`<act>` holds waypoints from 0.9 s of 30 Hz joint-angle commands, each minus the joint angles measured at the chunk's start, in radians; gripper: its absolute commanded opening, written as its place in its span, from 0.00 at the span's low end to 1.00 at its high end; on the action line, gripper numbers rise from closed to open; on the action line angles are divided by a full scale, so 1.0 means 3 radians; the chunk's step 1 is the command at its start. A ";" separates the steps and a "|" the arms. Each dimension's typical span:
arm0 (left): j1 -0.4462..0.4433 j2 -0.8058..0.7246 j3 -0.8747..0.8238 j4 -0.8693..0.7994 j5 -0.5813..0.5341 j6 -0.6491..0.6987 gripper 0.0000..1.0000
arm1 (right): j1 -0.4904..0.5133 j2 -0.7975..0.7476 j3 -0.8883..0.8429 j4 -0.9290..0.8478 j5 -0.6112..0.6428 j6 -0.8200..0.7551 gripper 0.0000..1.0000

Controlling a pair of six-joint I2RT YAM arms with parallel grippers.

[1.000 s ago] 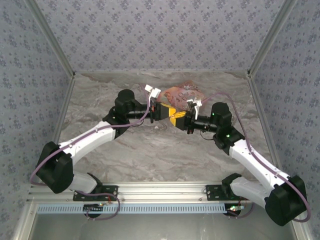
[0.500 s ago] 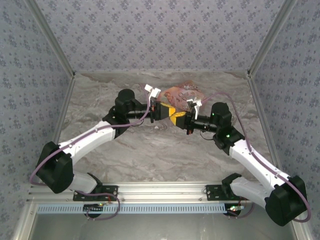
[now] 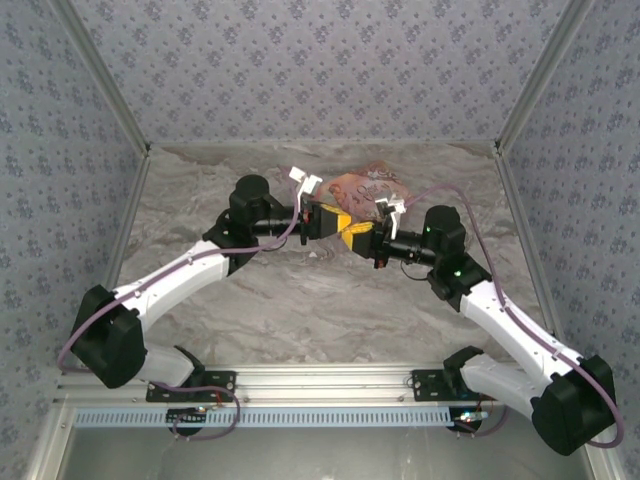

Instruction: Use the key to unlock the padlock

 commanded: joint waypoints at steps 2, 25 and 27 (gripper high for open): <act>0.0022 -0.0188 -0.0009 0.0083 0.0017 0.0097 0.00 | -0.0072 -0.0061 -0.0004 -0.0044 -0.0064 0.0000 0.31; 0.0018 -0.0164 -0.0015 0.0105 -0.0024 0.0137 0.00 | 0.0016 0.0187 0.0069 0.0715 -0.0267 0.0431 0.38; 0.0018 -0.0158 -0.0015 0.0101 -0.0023 0.0137 0.00 | 0.0031 0.0200 0.0077 0.0731 -0.0253 0.0430 0.37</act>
